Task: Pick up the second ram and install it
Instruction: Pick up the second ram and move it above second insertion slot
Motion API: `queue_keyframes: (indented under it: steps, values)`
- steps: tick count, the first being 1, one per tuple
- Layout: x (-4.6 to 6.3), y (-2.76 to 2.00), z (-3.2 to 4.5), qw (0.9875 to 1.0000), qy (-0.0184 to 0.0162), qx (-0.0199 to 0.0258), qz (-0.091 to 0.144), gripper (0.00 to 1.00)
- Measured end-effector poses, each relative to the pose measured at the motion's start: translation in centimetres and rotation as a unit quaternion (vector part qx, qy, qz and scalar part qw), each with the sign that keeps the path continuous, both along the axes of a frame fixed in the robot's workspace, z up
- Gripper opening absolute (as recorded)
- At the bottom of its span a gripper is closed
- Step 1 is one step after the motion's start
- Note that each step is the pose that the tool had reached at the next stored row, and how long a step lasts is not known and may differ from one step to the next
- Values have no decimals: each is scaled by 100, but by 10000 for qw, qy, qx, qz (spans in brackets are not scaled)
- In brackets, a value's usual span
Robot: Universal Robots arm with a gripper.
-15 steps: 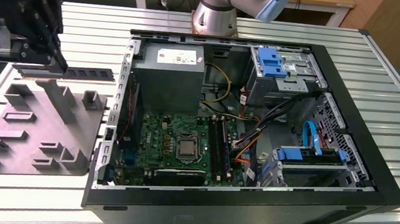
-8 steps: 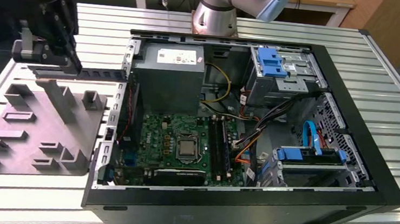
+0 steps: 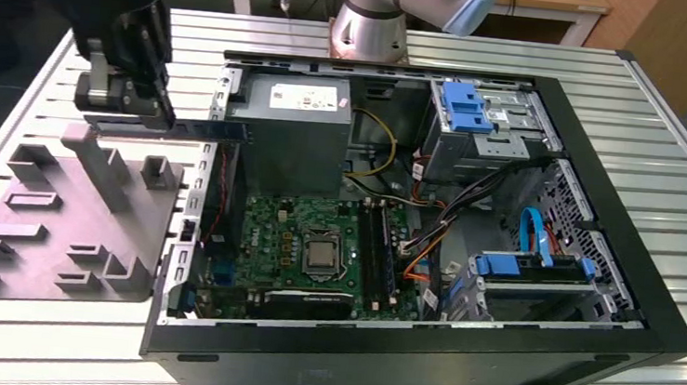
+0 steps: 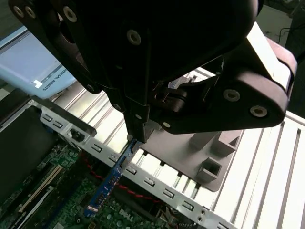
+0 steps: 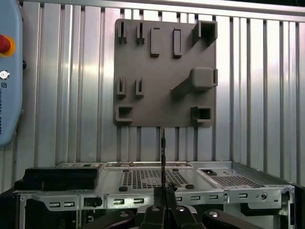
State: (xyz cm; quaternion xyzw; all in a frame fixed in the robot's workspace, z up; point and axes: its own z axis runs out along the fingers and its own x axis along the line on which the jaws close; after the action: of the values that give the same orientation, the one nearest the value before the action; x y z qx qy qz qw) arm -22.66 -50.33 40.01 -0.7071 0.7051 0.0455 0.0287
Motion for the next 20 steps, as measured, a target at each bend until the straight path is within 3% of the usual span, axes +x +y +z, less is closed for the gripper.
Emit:
queue_keyframes:
  steps: [20]
  values:
    - [646, 0, -7, 10000, 0, 0, 0, 11]
